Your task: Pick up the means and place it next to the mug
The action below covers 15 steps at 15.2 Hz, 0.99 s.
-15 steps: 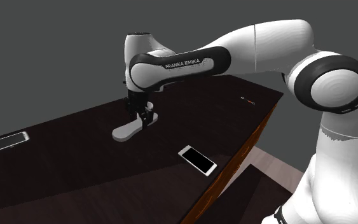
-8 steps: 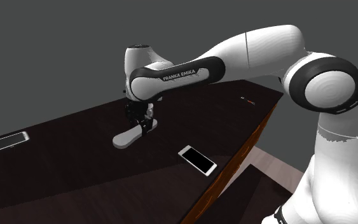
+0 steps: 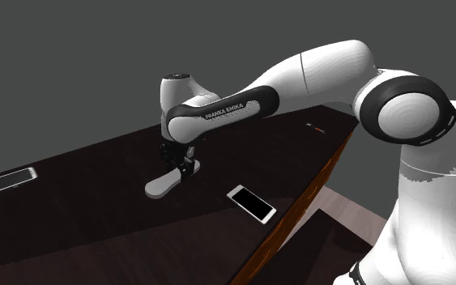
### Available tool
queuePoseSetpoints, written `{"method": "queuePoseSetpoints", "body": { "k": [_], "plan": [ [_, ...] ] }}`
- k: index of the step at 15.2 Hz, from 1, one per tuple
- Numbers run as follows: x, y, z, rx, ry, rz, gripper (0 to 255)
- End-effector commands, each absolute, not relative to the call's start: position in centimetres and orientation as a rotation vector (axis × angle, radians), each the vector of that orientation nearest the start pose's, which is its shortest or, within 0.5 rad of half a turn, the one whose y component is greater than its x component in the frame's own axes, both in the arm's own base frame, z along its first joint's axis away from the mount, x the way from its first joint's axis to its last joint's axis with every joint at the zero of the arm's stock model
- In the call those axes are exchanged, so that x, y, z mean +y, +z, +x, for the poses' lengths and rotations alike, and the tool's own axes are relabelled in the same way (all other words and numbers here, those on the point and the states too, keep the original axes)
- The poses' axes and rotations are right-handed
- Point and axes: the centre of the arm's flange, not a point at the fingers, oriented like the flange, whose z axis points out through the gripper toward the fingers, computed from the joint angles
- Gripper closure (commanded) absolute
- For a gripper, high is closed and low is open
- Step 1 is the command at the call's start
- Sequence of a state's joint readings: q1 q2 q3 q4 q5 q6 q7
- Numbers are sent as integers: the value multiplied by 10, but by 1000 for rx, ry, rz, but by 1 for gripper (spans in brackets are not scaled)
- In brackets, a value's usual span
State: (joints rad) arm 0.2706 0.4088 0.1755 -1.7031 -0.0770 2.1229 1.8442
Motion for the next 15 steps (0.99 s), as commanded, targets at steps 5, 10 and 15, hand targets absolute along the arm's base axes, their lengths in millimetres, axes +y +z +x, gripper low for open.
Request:
{"method": "queuePoseSetpoints", "body": {
  "k": [5,10,15],
  "plan": [
    [272,347,603,1979,-7,-2416,255],
    [272,347,603,1979,-7,-2416,0],
    [272,347,603,1979,-7,-2416,0]
  ]
}}
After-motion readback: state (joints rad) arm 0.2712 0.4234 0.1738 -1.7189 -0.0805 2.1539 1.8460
